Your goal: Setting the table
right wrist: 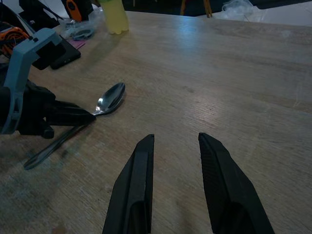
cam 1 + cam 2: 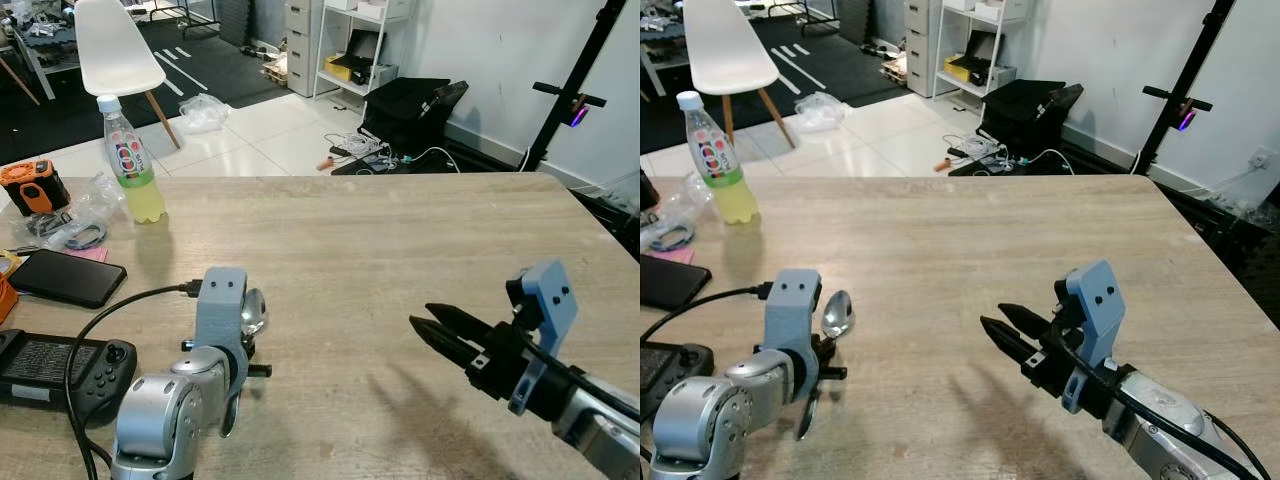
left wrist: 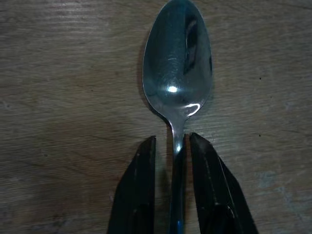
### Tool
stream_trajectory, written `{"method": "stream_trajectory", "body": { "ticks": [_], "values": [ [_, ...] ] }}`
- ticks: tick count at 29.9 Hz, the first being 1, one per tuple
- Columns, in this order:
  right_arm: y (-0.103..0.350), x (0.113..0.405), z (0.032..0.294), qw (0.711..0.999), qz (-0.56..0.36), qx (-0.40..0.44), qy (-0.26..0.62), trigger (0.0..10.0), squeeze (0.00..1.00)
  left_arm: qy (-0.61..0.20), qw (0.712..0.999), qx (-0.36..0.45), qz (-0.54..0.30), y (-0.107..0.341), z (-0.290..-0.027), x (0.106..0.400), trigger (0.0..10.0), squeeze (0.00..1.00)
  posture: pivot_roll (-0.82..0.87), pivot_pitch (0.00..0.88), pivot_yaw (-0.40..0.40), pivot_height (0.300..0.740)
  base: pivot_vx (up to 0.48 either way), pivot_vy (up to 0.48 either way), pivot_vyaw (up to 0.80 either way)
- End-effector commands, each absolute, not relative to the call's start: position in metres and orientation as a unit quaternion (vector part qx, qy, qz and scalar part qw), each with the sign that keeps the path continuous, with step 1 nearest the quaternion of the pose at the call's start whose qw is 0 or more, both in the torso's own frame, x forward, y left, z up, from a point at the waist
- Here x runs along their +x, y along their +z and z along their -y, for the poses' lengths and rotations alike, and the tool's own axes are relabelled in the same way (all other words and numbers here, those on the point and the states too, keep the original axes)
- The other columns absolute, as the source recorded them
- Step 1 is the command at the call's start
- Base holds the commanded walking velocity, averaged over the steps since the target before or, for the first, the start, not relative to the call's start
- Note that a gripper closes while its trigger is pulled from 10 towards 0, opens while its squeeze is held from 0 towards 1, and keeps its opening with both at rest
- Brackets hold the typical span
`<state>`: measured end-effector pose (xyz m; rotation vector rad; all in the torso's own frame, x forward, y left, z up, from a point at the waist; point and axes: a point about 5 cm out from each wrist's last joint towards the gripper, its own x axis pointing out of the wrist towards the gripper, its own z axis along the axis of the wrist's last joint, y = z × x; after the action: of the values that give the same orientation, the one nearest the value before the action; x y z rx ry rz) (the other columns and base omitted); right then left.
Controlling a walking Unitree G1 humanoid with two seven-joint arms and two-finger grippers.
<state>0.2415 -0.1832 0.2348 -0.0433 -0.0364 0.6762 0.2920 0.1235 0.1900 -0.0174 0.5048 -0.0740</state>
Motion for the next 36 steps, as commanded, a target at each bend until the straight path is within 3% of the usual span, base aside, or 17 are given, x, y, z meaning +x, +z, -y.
{"method": "stream_trajectory", "body": {
  "ticks": [1,5,9,14,17,20,23,24,27,32,36],
  "values": [
    [0.232,0.240,0.182,0.943,0.017,-0.017,0.333,10.0,0.00,-0.036,0.969,0.004,-0.243,0.192,-0.127,0.289,10.0,0.00,0.08,0.146,0.071,0.740,0.000,0.000,0.00],
    [0.232,0.240,0.182,0.943,0.018,-0.015,0.332,10.0,0.00,-0.041,0.975,0.014,-0.219,0.202,-0.128,0.287,10.0,0.00,0.08,0.143,0.072,0.740,0.000,0.000,0.00],
    [0.233,0.242,0.181,0.944,0.026,-0.009,0.329,10.0,0.00,-0.038,0.990,0.063,-0.124,0.232,-0.133,0.290,10.0,0.00,0.09,0.136,0.070,0.740,0.000,0.000,0.00],
    [0.233,0.243,0.180,0.945,0.033,-0.001,0.326,10.0,0.00,-0.042,0.992,0.074,-0.096,0.243,-0.134,0.290,10.0,0.00,0.10,0.133,0.066,0.740,0.000,0.000,0.00],
    [0.234,0.244,0.178,0.946,0.038,0.004,0.323,10.0,0.00,-0.062,0.994,0.068,-0.062,0.253,-0.132,0.291,10.0,0.00,0.10,0.126,0.064,0.740,0.000,0.000,0.00],
    [0.237,0.246,0.177,0.951,0.062,0.021,0.301,10.0,0.00,-0.132,0.989,0.063,0.010,0.270,-0.125,0.291,10.0,0.00,0.10,0.119,0.061,0.740,0.000,0.000,0.00],
    [0.249,0.260,0.193,0.981,0.138,0.067,0.119,10.0,0.00,-0.200,0.977,0.056,0.044,0.269,-0.125,0.290,10.0,0.00,0.09,0.109,0.059,0.740,0.000,0.000,0.00],
    [0.249,0.260,0.193,0.981,0.138,0.067,0.119,10.0,0.00,-0.200,0.977,0.056,0.044,0.269,-0.125,0.290,10.0,0.00,0.09,0.109,0.059,0.740,0.000,0.000,0.00],
    [0.252,0.256,0.194,0.979,0.182,0.089,-0.012,10.0,0.00,-0.152,0.988,0.019,0.010,0.255,-0.142,0.298,10.0,0.00,0.07,0.099,0.064,0.740,0.000,0.000,0.00],
    [0.248,0.251,0.186,0.976,0.191,0.093,-0.044,10.0,0.00,-0.124,0.992,-0.001,-0.004,0.248,-0.150,0.300,10.0,0.00,0.06,0.095,0.062,0.740,0.000,0.000,0.00],
    [0.228,0.240,0.162,0.980,0.166,0.098,-0.050,10.0,0.00,-0.128,0.992,0.011,0.002,0.233,-0.153,0.289,10.0,0.00,0.04,0.081,0.058,0.740,0.000,0.000,0.00]
  ]
}}
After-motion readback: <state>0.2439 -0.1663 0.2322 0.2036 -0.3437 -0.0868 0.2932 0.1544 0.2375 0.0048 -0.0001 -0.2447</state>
